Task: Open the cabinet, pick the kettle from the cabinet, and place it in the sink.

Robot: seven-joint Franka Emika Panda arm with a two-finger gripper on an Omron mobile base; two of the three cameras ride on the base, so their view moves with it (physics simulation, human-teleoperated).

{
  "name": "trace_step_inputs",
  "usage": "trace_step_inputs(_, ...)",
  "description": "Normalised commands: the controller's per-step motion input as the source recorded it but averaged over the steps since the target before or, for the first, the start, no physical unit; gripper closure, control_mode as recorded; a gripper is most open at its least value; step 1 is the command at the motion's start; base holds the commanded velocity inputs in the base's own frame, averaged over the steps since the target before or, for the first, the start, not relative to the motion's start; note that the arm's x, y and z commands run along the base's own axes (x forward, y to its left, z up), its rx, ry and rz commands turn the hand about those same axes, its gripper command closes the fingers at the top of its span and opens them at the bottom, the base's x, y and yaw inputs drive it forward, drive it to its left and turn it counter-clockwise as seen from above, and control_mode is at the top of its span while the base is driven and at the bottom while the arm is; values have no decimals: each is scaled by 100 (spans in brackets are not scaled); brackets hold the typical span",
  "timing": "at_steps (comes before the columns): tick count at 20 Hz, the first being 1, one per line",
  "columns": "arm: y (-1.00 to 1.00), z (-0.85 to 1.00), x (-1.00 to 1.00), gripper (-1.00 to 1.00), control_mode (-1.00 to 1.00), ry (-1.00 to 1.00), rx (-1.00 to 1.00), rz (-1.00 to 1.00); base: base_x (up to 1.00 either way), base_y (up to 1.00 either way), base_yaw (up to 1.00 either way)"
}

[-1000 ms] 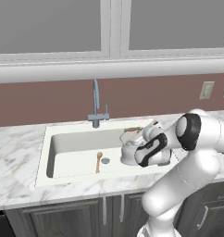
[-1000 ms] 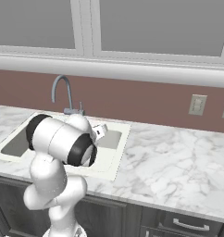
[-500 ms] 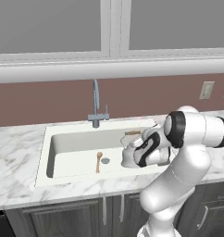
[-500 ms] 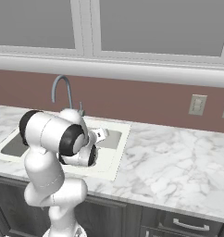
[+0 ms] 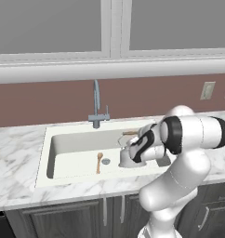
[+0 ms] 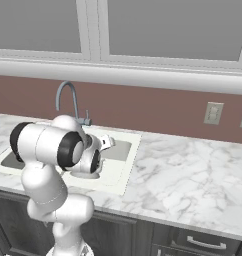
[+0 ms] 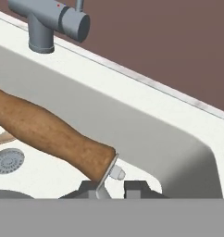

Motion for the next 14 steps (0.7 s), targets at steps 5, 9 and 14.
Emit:
trace_step_inputs(5, 3, 0, 12, 100, -100, 1, 0, 0, 0, 0, 0)
trace_step_inputs(9, 0, 0, 7, 100, -100, 1, 0, 0, 0, 0, 0)
trace_step_inputs(14, -4, 0, 1, 100, -100, 0, 0, 0, 0, 0, 0)
